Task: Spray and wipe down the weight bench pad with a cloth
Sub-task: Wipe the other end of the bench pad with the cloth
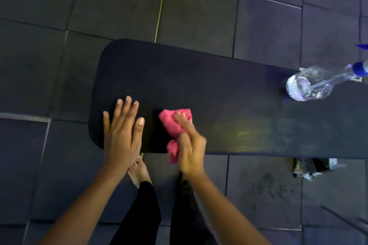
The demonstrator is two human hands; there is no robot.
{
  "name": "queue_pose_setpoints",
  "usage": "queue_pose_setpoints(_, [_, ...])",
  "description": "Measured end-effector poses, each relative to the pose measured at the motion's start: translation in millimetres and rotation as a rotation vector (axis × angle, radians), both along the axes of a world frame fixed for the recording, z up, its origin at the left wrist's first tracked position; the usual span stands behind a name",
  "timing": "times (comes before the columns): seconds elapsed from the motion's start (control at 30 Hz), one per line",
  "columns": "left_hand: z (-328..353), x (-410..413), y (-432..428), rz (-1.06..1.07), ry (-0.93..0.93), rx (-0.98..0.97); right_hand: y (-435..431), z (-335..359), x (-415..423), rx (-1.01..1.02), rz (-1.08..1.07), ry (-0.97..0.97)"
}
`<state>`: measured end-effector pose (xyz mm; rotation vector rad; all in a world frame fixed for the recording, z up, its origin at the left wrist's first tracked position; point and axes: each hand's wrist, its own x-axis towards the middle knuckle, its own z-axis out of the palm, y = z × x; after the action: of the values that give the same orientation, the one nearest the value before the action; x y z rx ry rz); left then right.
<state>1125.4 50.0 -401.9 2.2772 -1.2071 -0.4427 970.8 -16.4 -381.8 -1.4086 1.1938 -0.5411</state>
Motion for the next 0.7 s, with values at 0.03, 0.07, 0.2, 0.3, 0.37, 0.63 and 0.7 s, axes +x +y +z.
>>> queue_pose_setpoints(0.03, [-1.2, 10.8, 5.8, 0.006, -0.019, 0.046, -13.0, 4.1, 6.1, 0.017, -0.078, -0.029])
queue_pose_setpoints(0.07, [-2.5, 19.7, 11.2, -0.001, -0.024, 0.079, -29.5, 9.0, 12.8, -0.026, -0.136, -0.031])
queue_pose_setpoints(0.2, [-3.1, 29.6, 25.6, -0.109, -0.039, 0.133, -96.4, 12.8, 33.9, -0.367, 0.066, 0.243])
queue_pose_setpoints(0.3, [-6.2, 25.4, 24.6, -0.1, -0.065, 0.142, -98.0, -8.9, 42.1, -0.422, 0.349, 0.447])
queue_pose_setpoints(0.37, [-8.3, 25.1, 24.0, -0.091, -0.079, 0.132, -82.7, -16.5, 41.6, -0.482, 0.439, 0.473])
queue_pose_setpoints(0.63, [1.8, 32.5, 23.6, 0.135, 0.35, -0.195, 12.8, -9.3, 25.9, -0.454, 0.798, 0.268])
queue_pose_setpoints(0.7, [9.0, 36.1, 27.6, 0.224, 0.472, -0.296, 25.4, -7.7, 26.7, -0.364, 0.821, 0.193])
